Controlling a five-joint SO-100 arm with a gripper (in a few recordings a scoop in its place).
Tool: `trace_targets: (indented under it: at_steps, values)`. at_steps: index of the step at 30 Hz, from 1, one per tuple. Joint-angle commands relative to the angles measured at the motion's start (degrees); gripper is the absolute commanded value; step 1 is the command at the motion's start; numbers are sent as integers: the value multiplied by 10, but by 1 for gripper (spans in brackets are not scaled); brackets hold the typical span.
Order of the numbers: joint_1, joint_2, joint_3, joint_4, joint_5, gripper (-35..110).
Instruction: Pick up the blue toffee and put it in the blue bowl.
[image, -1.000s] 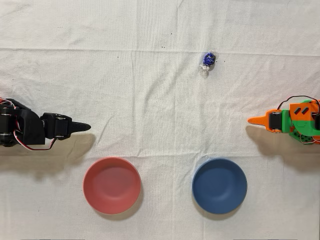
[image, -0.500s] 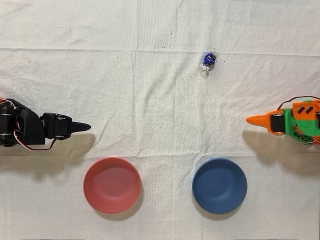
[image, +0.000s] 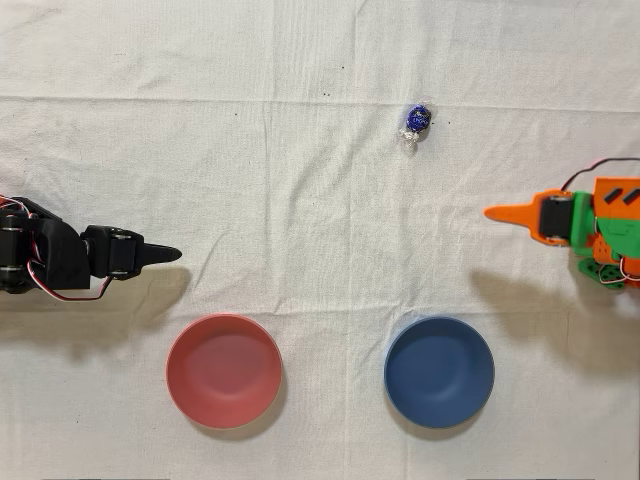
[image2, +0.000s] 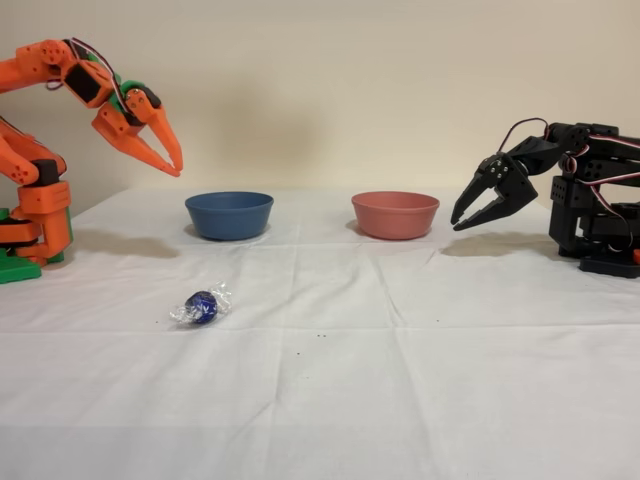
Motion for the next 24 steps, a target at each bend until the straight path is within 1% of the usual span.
trace_targets:
  at_steps: [1,4,7,9,11,15,20,24]
  values:
    - [25,-42,-60,14,21,0]
    - [51,-104,-109,36,40,0]
    - [78,-162,-155,41,33,0]
    - [94,-195,-182,42,9,0]
    - [109,-226,-206,42,24,0]
    - [142,-266,-239,42,-57,0]
    - [179,-321,-285,52,-53,0]
    - [199,-352,-309,62,-70,0]
